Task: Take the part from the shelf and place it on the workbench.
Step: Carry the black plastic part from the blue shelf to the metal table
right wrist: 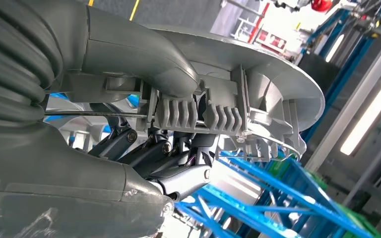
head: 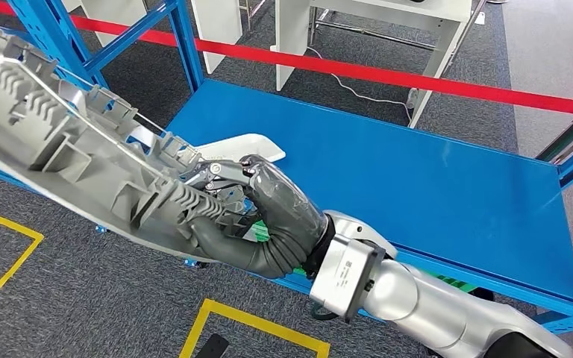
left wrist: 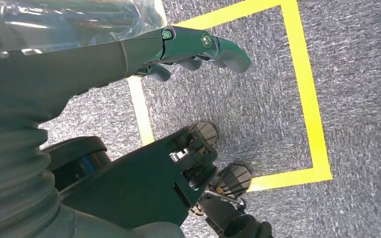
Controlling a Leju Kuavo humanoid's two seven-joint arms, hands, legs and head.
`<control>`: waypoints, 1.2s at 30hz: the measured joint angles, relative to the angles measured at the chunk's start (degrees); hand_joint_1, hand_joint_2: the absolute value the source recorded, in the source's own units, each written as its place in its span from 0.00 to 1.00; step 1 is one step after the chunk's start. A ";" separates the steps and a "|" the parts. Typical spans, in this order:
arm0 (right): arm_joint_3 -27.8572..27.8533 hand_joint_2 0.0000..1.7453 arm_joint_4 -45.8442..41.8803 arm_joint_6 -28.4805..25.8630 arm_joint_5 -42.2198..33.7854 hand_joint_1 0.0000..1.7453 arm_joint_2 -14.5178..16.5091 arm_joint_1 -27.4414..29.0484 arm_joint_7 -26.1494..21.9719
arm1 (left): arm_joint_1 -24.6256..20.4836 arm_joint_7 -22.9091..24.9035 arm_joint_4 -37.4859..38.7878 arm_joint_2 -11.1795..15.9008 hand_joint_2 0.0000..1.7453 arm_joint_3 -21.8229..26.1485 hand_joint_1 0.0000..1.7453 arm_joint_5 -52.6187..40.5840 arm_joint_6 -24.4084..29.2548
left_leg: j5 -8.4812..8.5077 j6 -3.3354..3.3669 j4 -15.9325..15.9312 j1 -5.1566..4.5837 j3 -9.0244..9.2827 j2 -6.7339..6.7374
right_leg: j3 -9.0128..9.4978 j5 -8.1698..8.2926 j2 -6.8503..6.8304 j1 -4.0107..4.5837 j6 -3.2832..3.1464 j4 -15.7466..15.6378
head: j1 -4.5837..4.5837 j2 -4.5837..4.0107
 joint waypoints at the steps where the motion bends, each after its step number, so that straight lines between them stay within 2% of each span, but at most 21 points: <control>1: 0.28 1.00 -0.16 0.05 0.07 1.00 0.04 0.00 -0.03 | 0.00 -0.04 0.00 0.01 1.00 0.00 0.00 0.07 0.00 | 0.00 0.00 0.00 0.00 0.00 0.00 | 0.00 0.00 0.00 0.00 0.00 0.00 | 0.00 0.00; 15: 2.30 1.00 -1.13 0.25 0.10 1.00 0.32 0.05 -0.10 | 0.63 -1.02 0.00 0.28 1.00 0.04 0.00 1.15 -0.16 | 0.00 0.00 0.00 0.00 0.00 0.00 | 0.00 -0.01 0.01 0.00 -0.02 0.00 | 0.00 0.00; 22: 2.75 1.00 -1.16 0.63 0.10 1.00 0.33 0.07 -0.11 | 1.02 -1.75 0.00 0.28 1.00 0.07 0.00 1.49 -2.02 | 0.00 -0.01 0.00 0.00 0.01 0.00 | 0.00 -0.03 0.00 0.00 -0.04 0.00 | 0.00 0.00; 36: 2.91 1.00 -1.16 0.67 0.08 1.00 0.33 0.37 -0.14 | 1.30 -2.14 0.00 0.30 1.00 0.09 0.00 2.27 -0.77 | 0.00 -0.01 0.00 0.00 0.01 0.00 | 0.00 -0.03 0.00 0.00 -0.05 0.00 | 0.00 0.00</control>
